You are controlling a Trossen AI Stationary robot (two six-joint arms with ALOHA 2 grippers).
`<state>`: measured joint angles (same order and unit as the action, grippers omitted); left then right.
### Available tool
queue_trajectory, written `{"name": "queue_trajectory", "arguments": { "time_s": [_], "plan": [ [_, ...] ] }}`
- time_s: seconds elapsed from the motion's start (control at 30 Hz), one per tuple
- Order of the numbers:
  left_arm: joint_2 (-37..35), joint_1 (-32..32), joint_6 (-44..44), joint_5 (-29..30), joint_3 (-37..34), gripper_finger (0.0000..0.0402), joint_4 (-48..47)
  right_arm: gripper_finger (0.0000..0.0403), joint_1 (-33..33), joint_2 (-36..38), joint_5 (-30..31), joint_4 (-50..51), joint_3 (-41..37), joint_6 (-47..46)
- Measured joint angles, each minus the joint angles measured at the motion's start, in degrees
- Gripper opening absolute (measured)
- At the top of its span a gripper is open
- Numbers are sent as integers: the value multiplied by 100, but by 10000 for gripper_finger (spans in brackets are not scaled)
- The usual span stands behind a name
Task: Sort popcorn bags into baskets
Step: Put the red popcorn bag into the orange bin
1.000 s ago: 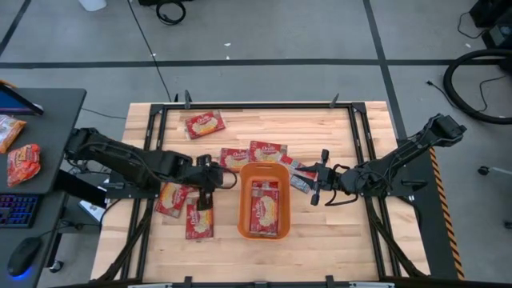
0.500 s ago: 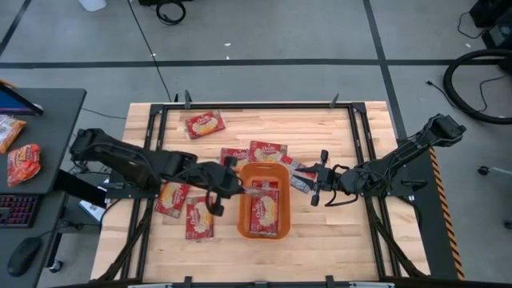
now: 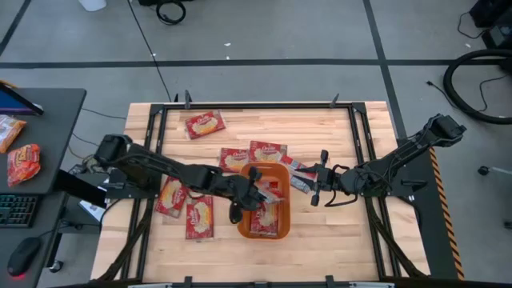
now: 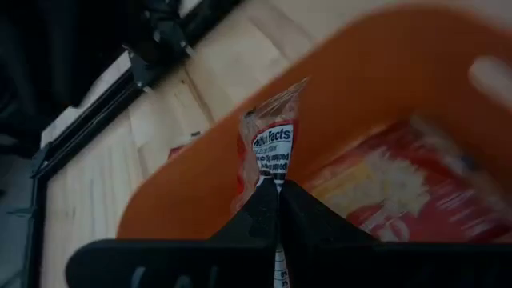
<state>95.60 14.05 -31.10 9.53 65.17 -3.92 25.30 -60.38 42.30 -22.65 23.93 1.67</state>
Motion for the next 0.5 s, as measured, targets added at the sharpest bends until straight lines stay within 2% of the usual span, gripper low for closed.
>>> {"name": "queue_trajectory", "arguments": {
  "time_s": [0.27, 0.4, 0.5],
  "plan": [
    [473, 162, -867, -28, 0, 18, 92, 93, 0, 0, -15, 10, -1, 0],
    [489, 352, -839, -27, 0, 58, 94, 93, 0, 0, -44, 11, -1, -16],
    [351, 538, -411, 88, -2, 98, 32, 93, 0, 0, -46, 15, -1, -49]
  ]
}}
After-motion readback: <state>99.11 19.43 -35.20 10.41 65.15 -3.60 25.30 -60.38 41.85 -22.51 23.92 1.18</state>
